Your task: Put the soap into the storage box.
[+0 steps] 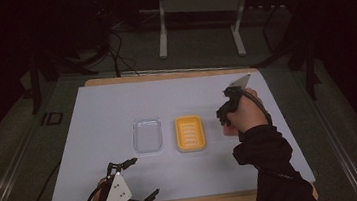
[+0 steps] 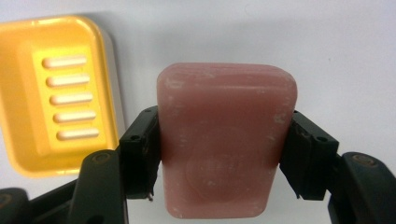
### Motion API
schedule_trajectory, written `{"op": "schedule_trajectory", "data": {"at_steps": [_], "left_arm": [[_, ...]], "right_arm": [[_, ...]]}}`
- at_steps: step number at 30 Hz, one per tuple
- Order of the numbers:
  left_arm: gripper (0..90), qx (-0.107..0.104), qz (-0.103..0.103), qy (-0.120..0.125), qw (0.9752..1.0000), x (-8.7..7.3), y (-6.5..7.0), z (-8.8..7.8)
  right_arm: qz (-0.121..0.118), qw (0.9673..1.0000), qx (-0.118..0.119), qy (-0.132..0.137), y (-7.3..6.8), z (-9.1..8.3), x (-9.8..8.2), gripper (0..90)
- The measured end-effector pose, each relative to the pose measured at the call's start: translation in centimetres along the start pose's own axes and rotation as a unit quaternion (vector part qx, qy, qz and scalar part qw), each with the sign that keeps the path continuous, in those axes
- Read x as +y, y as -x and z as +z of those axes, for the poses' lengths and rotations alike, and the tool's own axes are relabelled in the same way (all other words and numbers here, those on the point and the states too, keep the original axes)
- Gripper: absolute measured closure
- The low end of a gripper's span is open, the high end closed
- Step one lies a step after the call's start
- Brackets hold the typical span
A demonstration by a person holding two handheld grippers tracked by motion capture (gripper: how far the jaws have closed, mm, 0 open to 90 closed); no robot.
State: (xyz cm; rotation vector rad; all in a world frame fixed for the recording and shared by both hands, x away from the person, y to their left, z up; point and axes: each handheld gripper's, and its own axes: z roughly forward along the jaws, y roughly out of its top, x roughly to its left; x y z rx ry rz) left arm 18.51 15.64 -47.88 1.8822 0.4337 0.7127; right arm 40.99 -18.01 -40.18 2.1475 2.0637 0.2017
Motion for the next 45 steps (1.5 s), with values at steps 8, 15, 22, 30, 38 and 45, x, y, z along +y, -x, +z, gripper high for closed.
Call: {"op": "schedule_trajectory", "data": {"at_steps": [8,15,22,30,38,45], "left_arm": [[0.6,0.0,0.001,0.0,1.0,0.0,0.0,0.0],[0.7,-0.001,-0.001,0.001,1.0,0.0,0.0,0.0],[0.7,-0.001,0.002,0.0,1.0,0.0,0.0,-0.1],[0.6,-0.002,-0.001,0.004,1.0,0.0,0.1,-0.2],[0.6,-0.004,0.002,0.004,1.0,0.0,0.1,-0.2],[0.7,-0.003,0.003,-0.001,1.0,-0.1,-0.1,-0.1]], "right_arm": [[-0.025,0.9995,0.018,-0.004,-2.6,-1.2,0.2,37.1],[-0.041,0.9986,0.031,0.003,-5.3,-1.7,0.2,37.1],[-0.056,0.9977,0.038,-0.004,-7.7,-1.6,0.1,37.1],[-0.078,0.9961,0.037,-0.021,-10.0,-0.1,-0.1,37.1],[-0.074,0.9956,0.048,-0.032,-11.0,2.4,0.0,37.1],[-0.074,0.995,0.054,-0.04,-11.4,4.9,-0.3,37.0]]}}
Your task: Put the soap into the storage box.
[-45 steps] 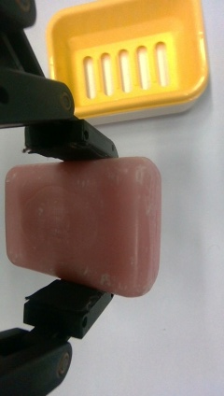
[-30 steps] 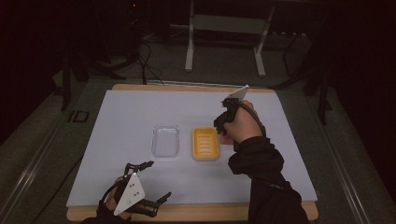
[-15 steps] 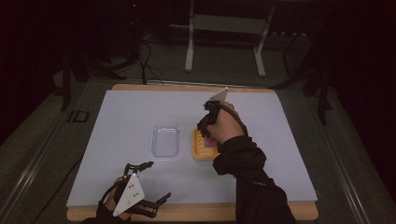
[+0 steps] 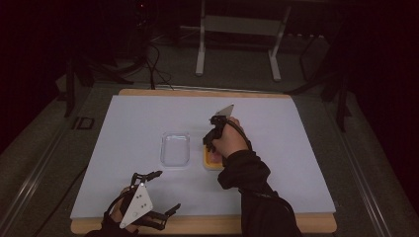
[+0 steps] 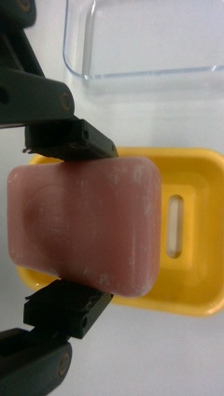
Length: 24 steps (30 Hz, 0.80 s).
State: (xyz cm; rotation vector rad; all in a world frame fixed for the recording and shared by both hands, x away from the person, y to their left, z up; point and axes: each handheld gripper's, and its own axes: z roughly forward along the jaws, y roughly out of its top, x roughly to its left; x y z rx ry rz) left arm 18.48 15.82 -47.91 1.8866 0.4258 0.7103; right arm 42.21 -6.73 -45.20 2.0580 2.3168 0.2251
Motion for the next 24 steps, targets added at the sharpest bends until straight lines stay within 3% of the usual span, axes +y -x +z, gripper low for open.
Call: {"op": "schedule_trajectory", "data": {"at_steps": [6,8,14,18,22,24], "left_arm": [[0.6,-0.001,0.003,-0.001,1.0,0.0,0.1,0.0],[0.6,-0.002,0.003,-0.002,1.0,0.0,0.1,0.0],[0.6,-0.003,0.002,0.0,1.0,0.0,0.1,0.0],[0.6,-0.004,0.003,-0.002,1.0,0.0,0.1,0.0],[0.6,-0.005,0.003,-0.002,1.0,0.0,0.1,0.1],[0.6,-0.005,0.003,-0.001,1.0,0.0,0.2,0.1]], "right_arm": [[-0.001,1.0,-0.008,-0.003,-0.1,1.5,0.2,37.0],[-0.004,0.9997,-0.023,-0.005,-0.2,2.3,0.2,37.0],[0.01,0.9996,-0.025,-0.012,0.0,2.9,0.6,36.7],[0.006,0.9997,-0.019,-0.013,0.0,2.6,0.8,32.9],[0.002,1.0,-0.005,0.004,0.3,1.7,0.8,29.3],[-0.011,0.9998,0.001,0.015,0.5,1.0,0.7,25.8]]}}
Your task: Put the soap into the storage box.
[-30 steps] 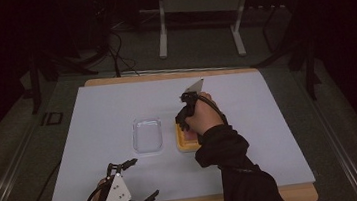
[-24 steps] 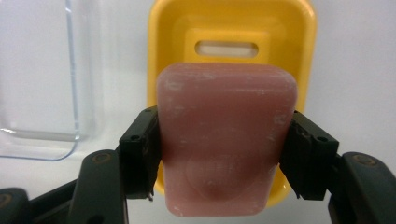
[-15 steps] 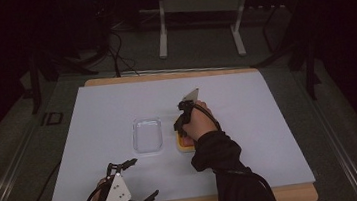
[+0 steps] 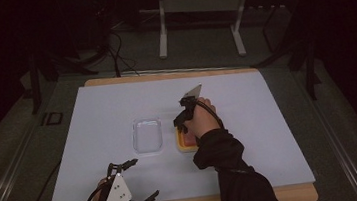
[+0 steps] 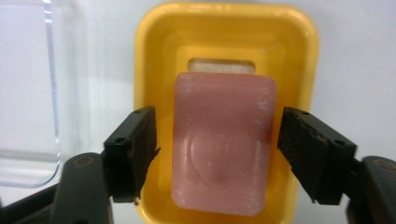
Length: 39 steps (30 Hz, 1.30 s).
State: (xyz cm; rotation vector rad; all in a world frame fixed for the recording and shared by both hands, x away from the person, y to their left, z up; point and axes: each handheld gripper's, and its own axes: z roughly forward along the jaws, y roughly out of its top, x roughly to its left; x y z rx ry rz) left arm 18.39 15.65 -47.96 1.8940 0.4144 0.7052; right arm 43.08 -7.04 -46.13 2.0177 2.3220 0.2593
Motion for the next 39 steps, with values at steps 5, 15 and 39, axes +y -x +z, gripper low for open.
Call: {"op": "schedule_trajectory", "data": {"at_steps": [5,15,39], "left_arm": [[0.7,0.0,0.001,-0.001,1.0,0.0,0.1,0.0],[0.7,0.001,0.003,-0.006,1.0,0.0,0.1,0.2],[0.6,0.006,0.003,-0.009,0.9999,-0.1,0.1,0.3]], "right_arm": [[-0.071,0.9959,0.044,0.033,1.2,-1.8,-0.3,20.7],[-0.179,0.9768,0.089,0.076,4.4,-3.6,-2.0,18.7],[-0.273,0.9454,0.114,0.136,10.3,-5.9,-8.4,19.0]]}}
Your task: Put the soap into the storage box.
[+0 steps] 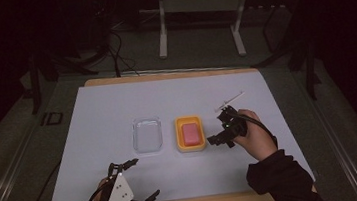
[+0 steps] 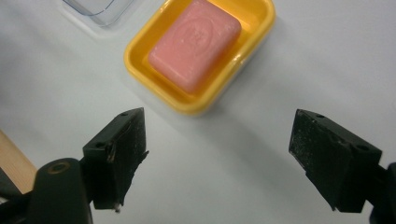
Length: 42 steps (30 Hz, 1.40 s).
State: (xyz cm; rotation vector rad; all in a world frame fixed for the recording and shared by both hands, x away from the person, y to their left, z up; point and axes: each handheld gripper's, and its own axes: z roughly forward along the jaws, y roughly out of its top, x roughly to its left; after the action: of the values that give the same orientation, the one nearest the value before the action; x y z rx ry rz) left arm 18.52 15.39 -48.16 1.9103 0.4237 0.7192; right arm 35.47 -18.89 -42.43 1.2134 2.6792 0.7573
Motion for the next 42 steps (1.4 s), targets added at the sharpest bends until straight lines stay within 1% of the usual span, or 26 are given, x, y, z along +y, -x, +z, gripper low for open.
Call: {"op": "schedule_trajectory", "data": {"at_steps": [6,8,10,11,12,13,15,17,19,20,23,26,28,34,37,39,40,42], "left_arm": [[0.6,0.002,0.0,0.0,1.0,0.0,0.0,0.0],[0.6,0.003,0.0,0.0,1.0,0.0,0.0,0.0],[0.7,0.003,-0.001,-0.001,1.0,0.0,0.0,0.0],[0.7,0.003,0.0,-0.001,1.0,0.0,0.0,0.0],[0.6,0.003,0.0,-0.001,1.0,0.0,0.0,0.1],[0.7,0.003,0.0,-0.001,1.0,0.0,0.0,0.1],[0.6,0.004,0.0,-0.001,1.0,0.0,0.0,0.1],[0.7,0.005,0.0,-0.001,1.0,0.0,-0.1,0.0],[0.7,0.007,-0.001,-0.001,1.0,0.0,-0.1,-0.1],[0.7,0.007,-0.002,0.0,1.0,0.0,-0.1,-0.1],[0.7,0.007,-0.002,0.0,1.0,0.0,-0.1,-0.1],[0.6,0.006,-0.001,-0.001,1.0,0.0,0.0,0.0],[0.7,0.006,-0.001,0.0,1.0,0.0,0.0,0.0],[0.6,0.007,0.0,-0.002,1.0,0.0,0.0,0.0],[0.6,0.008,-0.001,-0.001,1.0,0.0,0.0,0.0],[0.6,0.008,-0.001,0.001,1.0,0.0,0.0,-0.1],[0.6,0.009,-0.001,0.001,1.0,0.1,0.0,-0.2],[0.6,0.008,-0.002,0.002,1.0,0.1,0.0,-0.2]], "right_arm": [[0.0,0.9997,-0.009,0.024,0.7,-1.0,-2.5,18.9],[0.005,0.9994,-0.014,0.031,1.0,-1.2,-3.1,18.9],[0.003,0.9991,-0.021,0.037,1.3,-1.3,-3.9,18.9],[-0.001,0.999,-0.026,0.036,1.3,-1.3,-4.3,18.9],[-0.01,0.9988,-0.032,0.036,1.4,-1.3,-4.7,18.9],[-0.015,0.9988,-0.032,0.034,1.4,-1.3,-4.9,18.9],[-0.023,0.9991,-0.025,0.026,1.4,-1.0,-5.5,18.9],[-0.018,0.9993,-0.019,0.025,1.4,-0.9,-6.0,18.9],[-0.018,0.9992,-0.022,0.029,1.4,-0.9,-6.4,18.9],[-0.013,0.9991,-0.023,0.033,1.4,-0.9,-6.7,18.9],[-0.007,0.9987,-0.027,0.043,1.4,-1.0,-7.4,18.9],[0.002,0.9982,-0.024,0.055,1.6,-0.9,-8.4,18.8],[-0.001,0.9977,-0.027,0.062,1.7,-0.9,-9.0,17.2],[-0.013,0.9988,-0.022,0.043,2.0,-0.3,-10.5,17.5],[-0.022,0.9987,-0.027,0.038,2.0,-0.2,-11.0,17.7],[-0.02,0.9985,-0.029,0.041,2.1,-0.2,-11.4,17.9],[-0.018,0.9986,-0.032,0.038,2.2,-0.2,-11.6,18.0],[-0.01,0.9988,-0.029,0.037,2.4,-0.2,-12.1,18.7]]}}
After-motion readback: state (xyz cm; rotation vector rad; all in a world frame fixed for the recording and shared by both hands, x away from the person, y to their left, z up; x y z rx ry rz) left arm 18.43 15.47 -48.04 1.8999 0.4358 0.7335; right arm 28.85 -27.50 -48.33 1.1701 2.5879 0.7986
